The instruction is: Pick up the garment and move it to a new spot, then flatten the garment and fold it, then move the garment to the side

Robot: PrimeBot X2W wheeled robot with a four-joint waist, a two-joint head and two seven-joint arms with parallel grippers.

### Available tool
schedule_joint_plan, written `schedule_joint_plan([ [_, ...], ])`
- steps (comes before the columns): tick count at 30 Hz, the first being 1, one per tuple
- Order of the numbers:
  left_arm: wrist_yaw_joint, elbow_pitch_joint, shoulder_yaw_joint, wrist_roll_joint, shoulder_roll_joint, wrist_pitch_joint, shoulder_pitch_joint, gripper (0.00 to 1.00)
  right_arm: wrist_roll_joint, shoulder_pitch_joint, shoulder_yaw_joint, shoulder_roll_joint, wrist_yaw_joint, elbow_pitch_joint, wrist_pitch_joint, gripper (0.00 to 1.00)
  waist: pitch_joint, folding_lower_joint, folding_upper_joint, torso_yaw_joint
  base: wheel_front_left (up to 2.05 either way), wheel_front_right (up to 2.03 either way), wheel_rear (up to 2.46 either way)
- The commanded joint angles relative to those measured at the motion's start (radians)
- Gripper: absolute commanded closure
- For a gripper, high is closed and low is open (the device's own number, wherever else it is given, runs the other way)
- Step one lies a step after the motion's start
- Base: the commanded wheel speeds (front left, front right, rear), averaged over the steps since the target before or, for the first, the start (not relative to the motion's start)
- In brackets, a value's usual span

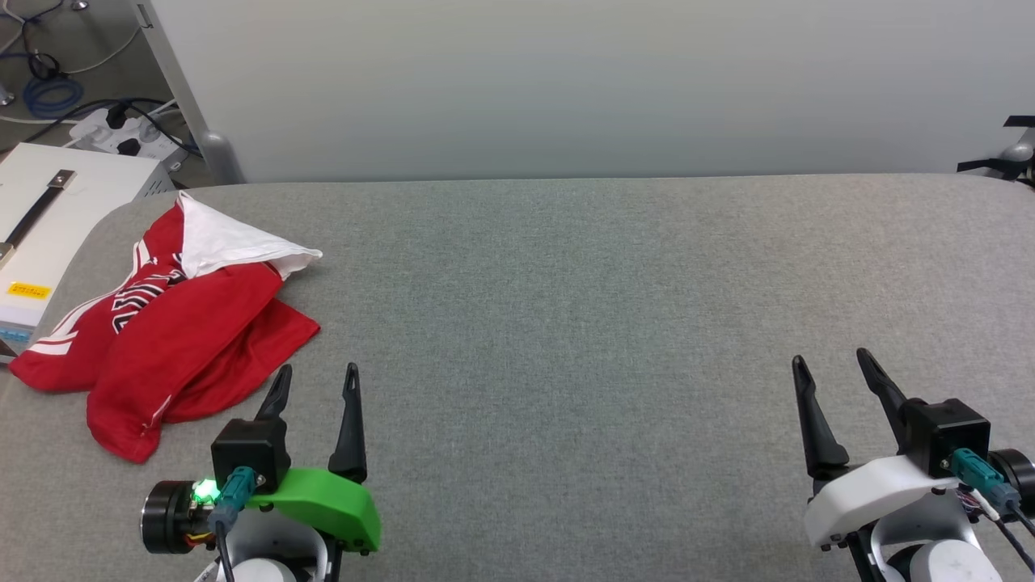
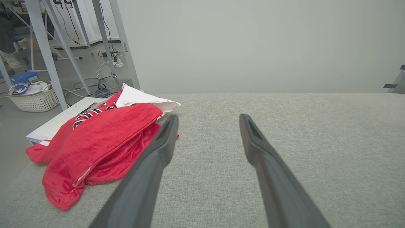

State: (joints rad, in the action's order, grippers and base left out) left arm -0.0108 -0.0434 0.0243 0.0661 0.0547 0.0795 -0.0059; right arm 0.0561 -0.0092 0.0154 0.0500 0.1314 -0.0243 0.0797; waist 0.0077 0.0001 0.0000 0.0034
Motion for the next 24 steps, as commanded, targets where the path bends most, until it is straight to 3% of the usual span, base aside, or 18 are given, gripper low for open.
schedule_joint_plan([
  [1, -0.004, 0.002, 0.002, 0.011, -0.002, 0.010, -0.007, 0.00, 0.012, -0.006, 0.003, 0.000, 0.000, 0.005, 0.013, 0.00, 0.000, -0.0001, 0.0000, 0.000, 0.00, 0.00, 0.00],
  [24, -0.010, -0.024, 0.024, 0.048, -0.002, 0.058, -0.003, 0.00, 0.022, 0.000, 0.004, 0.000, 0.000, -0.011, 0.060, 0.00, 0.000, -0.0001, 0.0000, 0.000, 0.00, 0.00, 0.00],
])
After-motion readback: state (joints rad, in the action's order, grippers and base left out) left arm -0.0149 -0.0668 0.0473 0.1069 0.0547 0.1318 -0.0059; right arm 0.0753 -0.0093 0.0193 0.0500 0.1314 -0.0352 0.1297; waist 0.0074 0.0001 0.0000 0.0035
